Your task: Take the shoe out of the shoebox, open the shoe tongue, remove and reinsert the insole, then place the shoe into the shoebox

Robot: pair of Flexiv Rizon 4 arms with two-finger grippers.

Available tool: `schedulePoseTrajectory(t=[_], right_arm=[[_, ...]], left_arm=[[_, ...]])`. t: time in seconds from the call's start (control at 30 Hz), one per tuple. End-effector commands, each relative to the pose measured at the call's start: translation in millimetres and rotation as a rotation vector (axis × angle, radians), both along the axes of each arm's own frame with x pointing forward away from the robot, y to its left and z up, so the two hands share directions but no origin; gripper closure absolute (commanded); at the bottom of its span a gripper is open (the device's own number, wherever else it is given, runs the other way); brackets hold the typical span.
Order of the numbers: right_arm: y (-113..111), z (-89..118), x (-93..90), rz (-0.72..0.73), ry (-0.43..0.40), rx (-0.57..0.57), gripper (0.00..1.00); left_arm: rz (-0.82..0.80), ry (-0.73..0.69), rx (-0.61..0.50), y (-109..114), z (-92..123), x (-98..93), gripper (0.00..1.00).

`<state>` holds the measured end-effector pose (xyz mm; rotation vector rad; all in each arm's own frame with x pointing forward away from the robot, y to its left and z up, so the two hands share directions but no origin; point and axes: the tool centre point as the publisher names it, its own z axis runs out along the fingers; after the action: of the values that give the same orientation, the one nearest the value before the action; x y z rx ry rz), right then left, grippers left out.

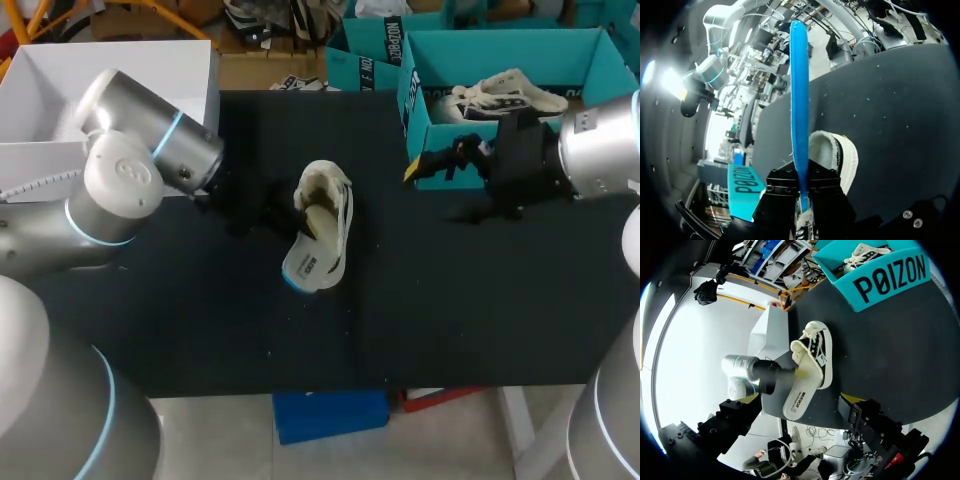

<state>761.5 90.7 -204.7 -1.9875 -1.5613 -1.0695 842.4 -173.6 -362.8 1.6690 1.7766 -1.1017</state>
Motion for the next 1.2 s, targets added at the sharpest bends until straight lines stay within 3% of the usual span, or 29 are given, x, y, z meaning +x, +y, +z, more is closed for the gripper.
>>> schedulePoseTrajectory(t=[0.03, 0.9, 0.97, 1.1, 1.2], right_arm=[[0, 0, 0.1, -0.001, 0.001, -0.002, 0.00], [0, 0, 0.1, -0.001, 0.001, -0.002, 0.00], [0, 0, 0.1, -0.001, 0.001, -0.002, 0.00], [0, 0, 0.1, -0.001, 0.001, -0.002, 0.00], [0, 0, 0.1, -0.001, 0.001, -0.002, 0.00]], left_arm=[[0.011, -0.010, 0.010, -6, 0, 4.6, 1.00], [0.086, -0.058, 0.052, -11, -15, 34.2, 1.00], [0.083, -0.058, 0.050, -11, -13, 30.3, 0.67], [0.064, -0.054, 0.051, -7, -9, 21.3, 0.51], [0.049, -0.056, 0.049, -3, -4, 13.6, 0.51]])
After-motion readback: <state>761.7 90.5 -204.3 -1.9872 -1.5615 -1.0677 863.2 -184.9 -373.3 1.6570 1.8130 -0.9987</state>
